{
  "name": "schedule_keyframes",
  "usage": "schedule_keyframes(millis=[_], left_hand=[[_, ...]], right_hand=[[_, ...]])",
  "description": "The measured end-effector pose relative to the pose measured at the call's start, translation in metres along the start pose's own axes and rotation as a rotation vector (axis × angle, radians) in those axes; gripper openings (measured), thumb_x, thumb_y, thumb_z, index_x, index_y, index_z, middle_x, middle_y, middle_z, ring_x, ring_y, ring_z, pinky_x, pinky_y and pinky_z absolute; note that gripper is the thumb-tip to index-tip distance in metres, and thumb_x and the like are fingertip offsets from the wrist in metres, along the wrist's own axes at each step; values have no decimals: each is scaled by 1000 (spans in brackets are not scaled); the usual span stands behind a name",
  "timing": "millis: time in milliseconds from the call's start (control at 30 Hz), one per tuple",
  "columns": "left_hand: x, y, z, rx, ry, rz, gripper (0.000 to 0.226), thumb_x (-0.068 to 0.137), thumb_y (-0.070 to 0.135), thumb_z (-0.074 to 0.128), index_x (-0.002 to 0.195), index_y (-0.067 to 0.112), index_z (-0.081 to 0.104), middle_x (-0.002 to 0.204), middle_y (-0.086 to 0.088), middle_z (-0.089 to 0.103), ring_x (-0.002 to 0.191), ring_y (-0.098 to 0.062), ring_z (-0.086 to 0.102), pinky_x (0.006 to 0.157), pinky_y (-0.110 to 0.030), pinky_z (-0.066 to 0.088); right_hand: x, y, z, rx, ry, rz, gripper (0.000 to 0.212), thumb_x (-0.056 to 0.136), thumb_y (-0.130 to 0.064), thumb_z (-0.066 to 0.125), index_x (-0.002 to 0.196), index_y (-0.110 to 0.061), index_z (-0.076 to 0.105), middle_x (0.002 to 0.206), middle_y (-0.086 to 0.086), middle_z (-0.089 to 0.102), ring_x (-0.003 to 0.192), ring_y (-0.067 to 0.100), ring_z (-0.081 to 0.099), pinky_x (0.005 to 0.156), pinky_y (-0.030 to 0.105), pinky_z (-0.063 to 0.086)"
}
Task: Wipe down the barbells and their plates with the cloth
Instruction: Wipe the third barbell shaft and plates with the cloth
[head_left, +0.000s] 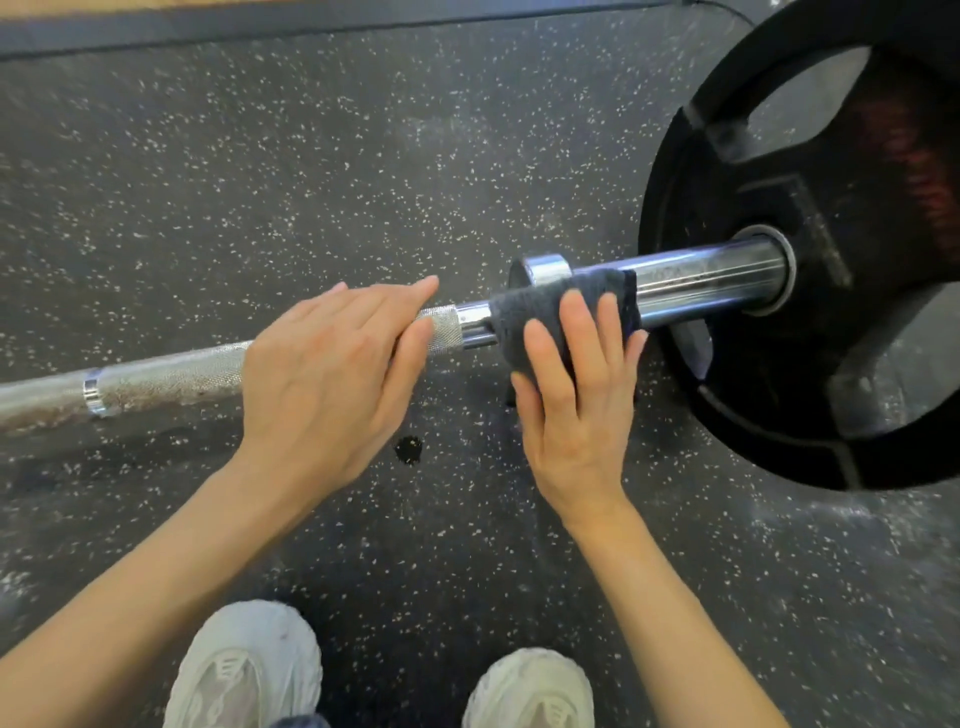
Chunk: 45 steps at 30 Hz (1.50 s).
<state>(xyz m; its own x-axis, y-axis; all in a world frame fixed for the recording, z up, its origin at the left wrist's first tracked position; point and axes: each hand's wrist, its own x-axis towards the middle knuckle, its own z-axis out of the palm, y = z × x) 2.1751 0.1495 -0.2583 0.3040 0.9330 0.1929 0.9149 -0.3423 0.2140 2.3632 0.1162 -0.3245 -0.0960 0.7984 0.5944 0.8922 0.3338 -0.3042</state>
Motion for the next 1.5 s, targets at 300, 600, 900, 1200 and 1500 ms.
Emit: schedule_keyframes(millis=[300, 600, 900, 1200, 1500], left_hand=[[19, -6, -1, 4, 16, -23, 39, 108, 29, 37, 131, 16, 66, 113, -1, 74, 95, -24, 69, 92, -31, 39], [26, -8, 3, -42, -22, -81, 42, 109, 32, 32, 134, 18, 63, 118, 0, 73, 121, -20, 63, 111, -36, 36], [15, -7, 6, -55, -15, -68, 41, 110, 31, 33, 135, 16, 62, 127, -1, 69, 130, -19, 58, 117, -36, 31], [0, -1, 6, -76, 4, -41, 40, 108, 29, 38, 135, 11, 61, 129, -3, 68, 129, -22, 59, 117, -40, 34], [-15, 3, 4, -73, -20, 1, 43, 108, 29, 36, 142, 9, 55, 139, -4, 62, 133, -23, 55, 118, -40, 31]], right_hand=[[41, -7, 17, 77, 81, 114, 35, 107, -19, 42, 140, -8, 48, 147, 13, 46, 149, 26, 31, 125, 48, 12], [88, -14, 0, 70, -81, 206, 32, 97, -12, 54, 126, -9, 66, 131, 5, 64, 130, 27, 54, 123, 42, 19], [102, -15, -20, 26, -360, 198, 25, 101, -23, 49, 116, -15, 67, 117, -1, 65, 113, 22, 58, 121, 46, 25], [116, -21, -39, -19, -685, 295, 28, 102, -28, 44, 112, -19, 68, 114, -2, 65, 107, 24, 57, 101, 43, 41], [113, -47, -49, -412, -827, 134, 38, 105, -35, 30, 91, -20, 62, 99, 1, 61, 97, 29, 56, 88, 42, 41]])
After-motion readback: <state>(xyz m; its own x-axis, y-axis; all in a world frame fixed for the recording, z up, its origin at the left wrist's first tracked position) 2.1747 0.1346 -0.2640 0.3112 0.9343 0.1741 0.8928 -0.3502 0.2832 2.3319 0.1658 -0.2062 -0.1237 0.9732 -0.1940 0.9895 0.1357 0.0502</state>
